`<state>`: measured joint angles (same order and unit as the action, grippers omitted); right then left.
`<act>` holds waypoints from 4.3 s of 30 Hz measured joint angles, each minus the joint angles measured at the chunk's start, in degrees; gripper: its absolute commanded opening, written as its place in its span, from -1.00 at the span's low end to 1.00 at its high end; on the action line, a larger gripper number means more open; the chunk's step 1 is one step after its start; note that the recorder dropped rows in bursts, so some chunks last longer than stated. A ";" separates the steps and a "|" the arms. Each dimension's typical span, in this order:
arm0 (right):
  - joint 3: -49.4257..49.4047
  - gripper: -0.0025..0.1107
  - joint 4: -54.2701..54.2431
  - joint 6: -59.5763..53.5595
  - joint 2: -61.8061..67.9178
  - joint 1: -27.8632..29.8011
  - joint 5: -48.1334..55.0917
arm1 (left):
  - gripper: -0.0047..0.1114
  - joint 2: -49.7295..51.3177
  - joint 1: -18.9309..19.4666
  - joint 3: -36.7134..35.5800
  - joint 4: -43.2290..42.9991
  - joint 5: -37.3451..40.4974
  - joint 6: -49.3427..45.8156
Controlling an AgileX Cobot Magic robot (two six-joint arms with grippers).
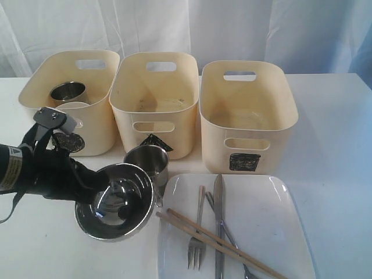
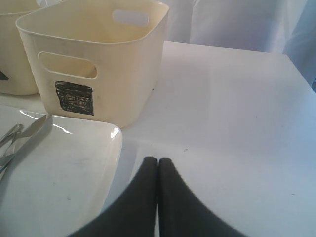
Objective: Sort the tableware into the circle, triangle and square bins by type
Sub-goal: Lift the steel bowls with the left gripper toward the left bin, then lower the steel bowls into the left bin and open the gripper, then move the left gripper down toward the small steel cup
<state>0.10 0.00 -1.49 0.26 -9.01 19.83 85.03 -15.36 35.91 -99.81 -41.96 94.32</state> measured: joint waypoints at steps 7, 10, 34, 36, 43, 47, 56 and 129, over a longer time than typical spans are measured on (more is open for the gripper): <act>0.00 -0.96 0.00 0.00 0.00 0.00 0.00 | -0.92 -6.10 0.00 0.00 -0.21 2.57 -3.77; 0.00 -0.96 0.00 0.00 0.00 0.00 0.00 | -0.92 -9.34 0.00 0.00 -0.21 6.43 -4.37; 0.00 -0.96 0.00 0.00 0.00 0.00 0.00 | -0.92 -14.29 0.00 18.43 0.02 45.81 -8.98; 0.00 -0.96 0.00 0.00 0.00 0.00 0.00 | -0.92 -10.85 0.00 21.82 0.13 47.30 -9.57; 0.00 -0.96 0.00 0.00 0.00 0.00 0.00 | -0.92 -1.09 0.00 25.29 0.21 49.78 -11.70; 0.00 -0.96 0.00 0.00 0.00 0.00 0.00 | -0.92 2.58 0.00 27.31 0.21 50.32 -11.99; 0.00 -0.96 0.00 0.00 0.00 0.00 0.00 | -0.92 10.35 0.00 31.59 0.21 49.91 -12.12; 0.00 -0.96 0.00 0.00 0.00 0.00 0.00 | 0.05 -24.59 0.00 6.84 1.76 14.77 -5.70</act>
<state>0.10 0.00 -1.49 0.26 -9.01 19.83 60.44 -15.36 42.75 -98.04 -27.19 88.62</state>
